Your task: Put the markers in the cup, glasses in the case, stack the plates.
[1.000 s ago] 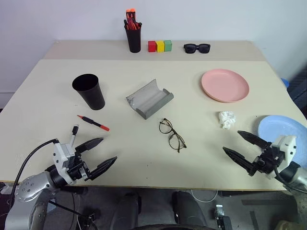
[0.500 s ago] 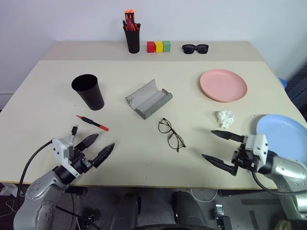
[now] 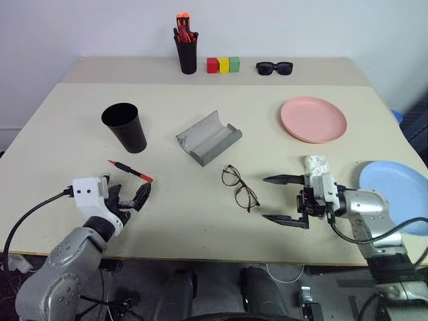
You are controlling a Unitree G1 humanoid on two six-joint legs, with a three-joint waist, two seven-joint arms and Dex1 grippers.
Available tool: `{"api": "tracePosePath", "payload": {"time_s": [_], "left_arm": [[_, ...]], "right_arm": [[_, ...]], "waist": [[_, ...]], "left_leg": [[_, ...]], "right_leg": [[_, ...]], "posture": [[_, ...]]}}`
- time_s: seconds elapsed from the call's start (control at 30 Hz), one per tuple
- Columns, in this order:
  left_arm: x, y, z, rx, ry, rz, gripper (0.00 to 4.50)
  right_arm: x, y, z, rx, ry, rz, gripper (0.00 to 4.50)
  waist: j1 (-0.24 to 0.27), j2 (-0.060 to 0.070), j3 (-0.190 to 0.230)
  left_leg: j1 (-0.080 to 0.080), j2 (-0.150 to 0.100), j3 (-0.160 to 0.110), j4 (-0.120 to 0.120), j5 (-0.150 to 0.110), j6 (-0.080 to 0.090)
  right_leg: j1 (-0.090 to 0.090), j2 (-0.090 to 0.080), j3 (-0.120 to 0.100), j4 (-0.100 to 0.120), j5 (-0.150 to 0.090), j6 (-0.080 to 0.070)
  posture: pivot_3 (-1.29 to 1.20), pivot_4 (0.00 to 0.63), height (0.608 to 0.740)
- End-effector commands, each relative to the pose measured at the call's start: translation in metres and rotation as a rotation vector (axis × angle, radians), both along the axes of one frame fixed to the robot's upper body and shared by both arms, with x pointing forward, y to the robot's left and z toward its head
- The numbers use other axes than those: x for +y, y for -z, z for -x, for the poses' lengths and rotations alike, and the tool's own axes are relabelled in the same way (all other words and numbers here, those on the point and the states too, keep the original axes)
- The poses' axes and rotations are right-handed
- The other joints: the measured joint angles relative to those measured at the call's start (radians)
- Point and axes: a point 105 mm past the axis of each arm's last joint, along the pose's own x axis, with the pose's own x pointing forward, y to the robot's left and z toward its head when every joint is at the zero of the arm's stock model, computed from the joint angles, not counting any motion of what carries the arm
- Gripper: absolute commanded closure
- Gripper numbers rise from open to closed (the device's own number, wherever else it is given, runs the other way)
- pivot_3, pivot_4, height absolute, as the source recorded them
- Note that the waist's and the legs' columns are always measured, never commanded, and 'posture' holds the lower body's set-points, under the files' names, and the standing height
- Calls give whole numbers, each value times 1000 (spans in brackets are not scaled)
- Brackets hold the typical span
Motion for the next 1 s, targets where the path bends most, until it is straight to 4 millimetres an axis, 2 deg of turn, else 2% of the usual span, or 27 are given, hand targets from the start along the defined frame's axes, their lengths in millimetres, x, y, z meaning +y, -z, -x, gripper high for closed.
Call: {"api": "tracePosePath", "payload": {"time_s": [0.03, 0.13, 0.23, 0.37, 0.5, 0.6, 0.77, 1.0], "left_arm": [[-5, -24, -6, -32, 73, -2, 0], [-2, -32, -13, -56, 64, -26, 0], [8, -26, -28, -22, -41, -51, 0], [-2, -6, -34, 110, -46, 9, 0], [0, 1, -42, 157, -142, 38, 0], [1, -2, -50, 161, -207, 52, 0], [-2, -20, -61, 123, -259, 75, 0], [7, -29, -57, 129, -334, 98, 0]], "right_arm": [[10, -19, -5, -31, -30, -79, 48], [14, -22, -7, -38, -39, -90, 48], [26, -25, -13, -54, -56, -103, 48], [32, -26, -12, -60, -74, -98, 48], [37, -28, -10, -67, -75, -105, 48], [39, -30, -9, -69, -72, -110, 48], [41, -32, -9, -75, -62, -108, 48], [37, -33, -17, -77, -47, -95, 48]], "waist": [[0, 0, 0], [0, 0, 0], [-3, 0, 0], [-2, 0, 0], [0, -1, 0], [0, -1, 1], [-1, -1, 1], [-3, -1, 1]], "left_leg": [[0, 0, 0, 0, 0, 0], [0, 0, 0, 0, 0, -1], [0, 0, 0, 0, 1, -1], [0, 0, 0, 0, 2, -3], [0, 0, -1, 0, 2, -3], [0, 0, -1, 0, 2, -4], [0, -1, -1, 0, 3, -5], [-1, -1, -1, 0, 3, -5]], "right_leg": [[0, 0, 0, 1, 0, 0], [-1, 0, 0, 2, 0, 0], [-1, 0, 0, 2, 0, 0], [-2, 0, 0, 4, 0, 1], [-2, 0, 0, 3, 0, 2], [-2, 0, 0, 4, 1, 2], [-2, 0, 0, 4, 1, 2], [-2, 0, 0, 4, 1, 3]], "posture": [[0, 150, 740], [0, 150, 740], [0, 150, 740], [0, 150, 740], [0, 150, 740], [0, 150, 740], [0, 150, 740], [0, 150, 740]]}}
